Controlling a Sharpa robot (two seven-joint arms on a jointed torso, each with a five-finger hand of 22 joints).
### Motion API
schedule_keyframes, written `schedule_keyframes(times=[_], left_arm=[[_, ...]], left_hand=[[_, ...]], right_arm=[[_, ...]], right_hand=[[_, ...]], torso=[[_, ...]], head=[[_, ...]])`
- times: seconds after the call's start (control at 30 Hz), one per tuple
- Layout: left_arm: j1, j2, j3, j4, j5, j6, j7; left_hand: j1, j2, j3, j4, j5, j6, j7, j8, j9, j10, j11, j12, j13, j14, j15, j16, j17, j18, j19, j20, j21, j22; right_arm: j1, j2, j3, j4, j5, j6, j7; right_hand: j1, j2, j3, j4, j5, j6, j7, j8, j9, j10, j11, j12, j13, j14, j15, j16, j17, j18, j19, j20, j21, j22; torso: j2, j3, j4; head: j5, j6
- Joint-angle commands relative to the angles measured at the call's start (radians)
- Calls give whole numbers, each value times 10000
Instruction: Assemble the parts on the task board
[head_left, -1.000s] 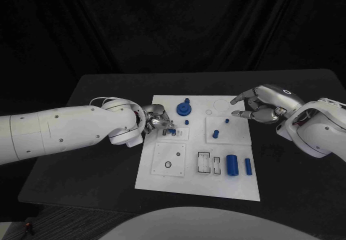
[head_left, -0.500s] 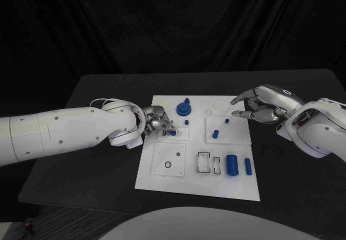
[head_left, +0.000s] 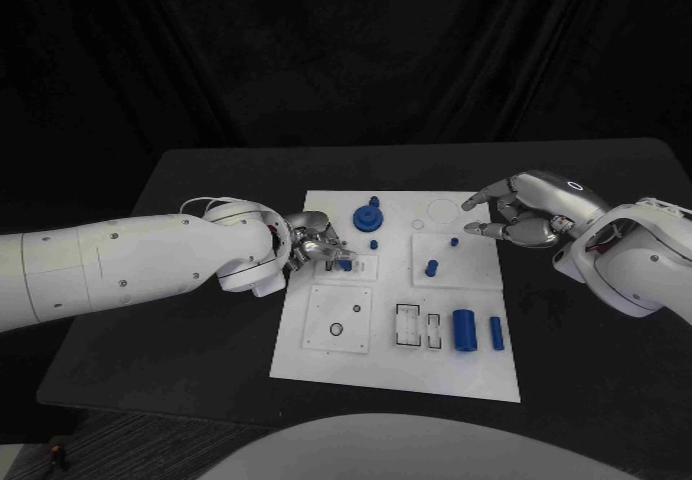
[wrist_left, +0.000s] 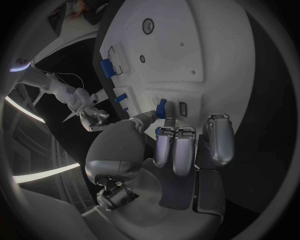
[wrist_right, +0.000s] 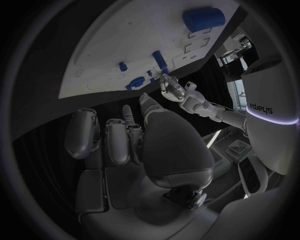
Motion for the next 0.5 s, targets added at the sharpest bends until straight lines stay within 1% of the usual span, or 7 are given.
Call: schedule_keyframes(times=[0.03,0.13,0.23,0.4,0.43,0.47,0.5], left_arm=[[-69,30,-36,21,28,148,114],[-71,25,-36,15,28,152,140],[-72,25,-36,0,28,172,167],[-73,30,-36,-17,28,284,166],[-73,31,-36,-18,28,311,163],[-73,31,-36,-19,28,329,162],[-73,30,-36,-21,28,349,161]], left_hand=[[-340,-205,-462,497,-398,37,83,-79,-56,480,104,-55,2090,739,101,-60,2081,168,-53,43,-56,664],[-467,-266,-905,907,-559,105,78,-77,-66,481,104,-50,2092,742,111,-57,2087,169,-40,58,-63,693],[-426,-248,-1447,1361,-696,258,1,201,138,479,55,-49,2091,747,68,-52,2096,171,-22,33,-80,736],[-130,-158,-1797,1563,-597,309,-96,665,522,492,-18,-37,2101,751,5,-48,2104,170,-3,-23,-100,777],[14,-129,-1951,1620,-548,325,-148,981,806,484,-63,-45,2092,756,-30,-45,2111,170,4,-55,-114,795],[109,-98,-2051,1657,-520,274,-174,1165,989,488,-85,-41,2095,758,-49,-43,2115,168,17,-77,-115,815],[163,-82,-2101,1669,-499,242,-183,1253,1080,492,-96,-37,2099,758,-58,-43,2115,165,24,-86,-115,826]], right_arm=[[-34,-2,4,-13,-9,-92,-79],[-44,3,4,-19,-9,-85,-81],[-50,13,4,-27,-9,-84,-80],[-53,8,4,-29,-9,-75,-88],[-54,6,4,-28,-9,-71,-92],[-54,4,4,-28,-9,-67,-94],[-55,2,4,-28,-9,-65,-98]], right_hand=[[-14,84,17,-70,24,65,3,-49,-20,-80,-5,-65,562,379,57,-80,-28,108,-54,10,-55,1546],[-13,85,18,-71,25,65,3,-50,-21,-79,-5,-65,562,380,57,-77,-24,109,-55,10,-57,1545],[-13,85,18,-71,25,65,3,-50,-21,-79,-5,-65,562,380,57,-77,-24,109,-55,10,-57,1545],[5,98,31,-89,53,74,3,-53,-25,-77,-4,-69,558,381,57,-84,-31,110,-56,9,-67,1543],[5,98,31,-89,53,74,3,-53,-25,-77,-4,-69,558,381,57,-84,-31,110,-56,9,-67,1543],[5,98,31,-89,53,74,3,-53,-25,-77,-4,-69,558,381,57,-84,-31,110,-56,9,-67,1543],[15,105,38,-100,70,79,3,-55,-27,-73,-3,-68,561,382,57,-89,-38,109,-55,9,-65,1543]], torso=[[5,-1,6],[10,-5,13],[13,-7,19],[6,-6,23],[4,-6,23],[3,-2,23],[2,-2,21]], head=[[10,-1],[0,-1],[-11,-1],[-18,-1],[-16,-1],[-16,-1],[-14,-1]])
